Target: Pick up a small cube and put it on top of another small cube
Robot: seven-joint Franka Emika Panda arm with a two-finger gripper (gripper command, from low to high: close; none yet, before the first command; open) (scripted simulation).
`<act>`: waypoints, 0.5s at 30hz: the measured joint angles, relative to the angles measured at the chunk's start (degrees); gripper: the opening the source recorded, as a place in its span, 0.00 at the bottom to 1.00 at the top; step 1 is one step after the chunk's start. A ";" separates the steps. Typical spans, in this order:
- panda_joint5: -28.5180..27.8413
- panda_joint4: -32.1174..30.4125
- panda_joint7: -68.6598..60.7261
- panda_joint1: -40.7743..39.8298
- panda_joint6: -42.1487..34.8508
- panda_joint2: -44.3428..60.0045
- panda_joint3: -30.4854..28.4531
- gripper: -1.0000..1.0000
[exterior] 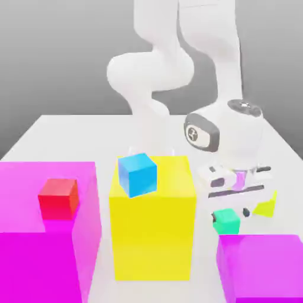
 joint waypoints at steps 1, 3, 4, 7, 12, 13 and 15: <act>0.00 0.00 0.00 0.00 0.00 0.00 0.00 0.00; -0.05 0.00 0.05 -0.01 0.03 0.00 0.00 0.00; -0.08 0.00 0.08 -0.01 0.06 0.00 0.01 0.00; -0.26 0.03 0.22 0.33 0.22 0.16 -0.36 0.00; 7.32 -1.37 -5.39 -7.70 -4.79 -6.24 9.59 0.00; 9.62 -1.69 -7.07 -8.58 -5.93 -7.74 11.08 0.00; 13.68 -2.29 -10.02 -9.20 -8.26 -10.77 12.77 0.00</act>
